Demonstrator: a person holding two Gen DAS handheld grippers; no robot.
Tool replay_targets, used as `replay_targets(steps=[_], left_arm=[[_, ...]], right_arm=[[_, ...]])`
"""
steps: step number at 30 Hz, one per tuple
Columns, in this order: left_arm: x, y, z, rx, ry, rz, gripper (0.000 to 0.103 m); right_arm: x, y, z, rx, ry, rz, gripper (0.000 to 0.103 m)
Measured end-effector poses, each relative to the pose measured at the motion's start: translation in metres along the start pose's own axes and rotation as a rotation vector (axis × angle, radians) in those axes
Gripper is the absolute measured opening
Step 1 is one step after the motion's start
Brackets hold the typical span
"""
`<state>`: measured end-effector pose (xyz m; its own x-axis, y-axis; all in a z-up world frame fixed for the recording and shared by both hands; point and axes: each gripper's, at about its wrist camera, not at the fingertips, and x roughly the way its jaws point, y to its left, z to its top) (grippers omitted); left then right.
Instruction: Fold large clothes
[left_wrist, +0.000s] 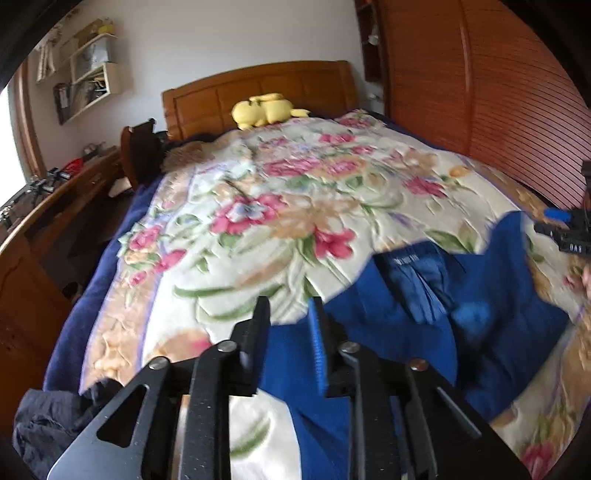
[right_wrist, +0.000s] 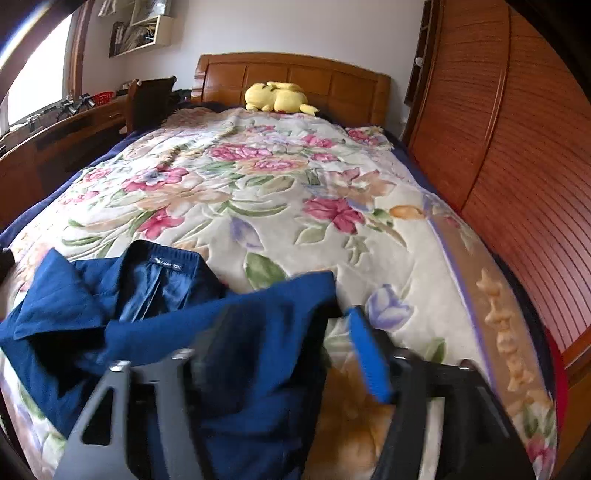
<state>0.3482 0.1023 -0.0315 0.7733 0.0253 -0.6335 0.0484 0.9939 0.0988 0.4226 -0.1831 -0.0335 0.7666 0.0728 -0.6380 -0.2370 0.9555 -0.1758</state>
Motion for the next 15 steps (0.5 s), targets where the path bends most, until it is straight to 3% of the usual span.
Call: replay_targets(steps=[2,10,15], left_arm=[[-0.003,-0.004,-0.013,0.005,0.018,-0.027,0.029],[-0.011,-0.014,-0.079,0.006,0.106,-0.100,0.032],[-0.008,-0.018,-0.112,-0.010,0.151,-0.123,0.032]], right_arm=[[-0.016,-0.004,-0.011,-0.007,-0.011,0.010,0.077],[-0.025,-0.013,-0.098,0.014,0.089,0.167,0.079],[-0.018,-0.022,-0.130,0.054,0.136,0.175,0.079]])
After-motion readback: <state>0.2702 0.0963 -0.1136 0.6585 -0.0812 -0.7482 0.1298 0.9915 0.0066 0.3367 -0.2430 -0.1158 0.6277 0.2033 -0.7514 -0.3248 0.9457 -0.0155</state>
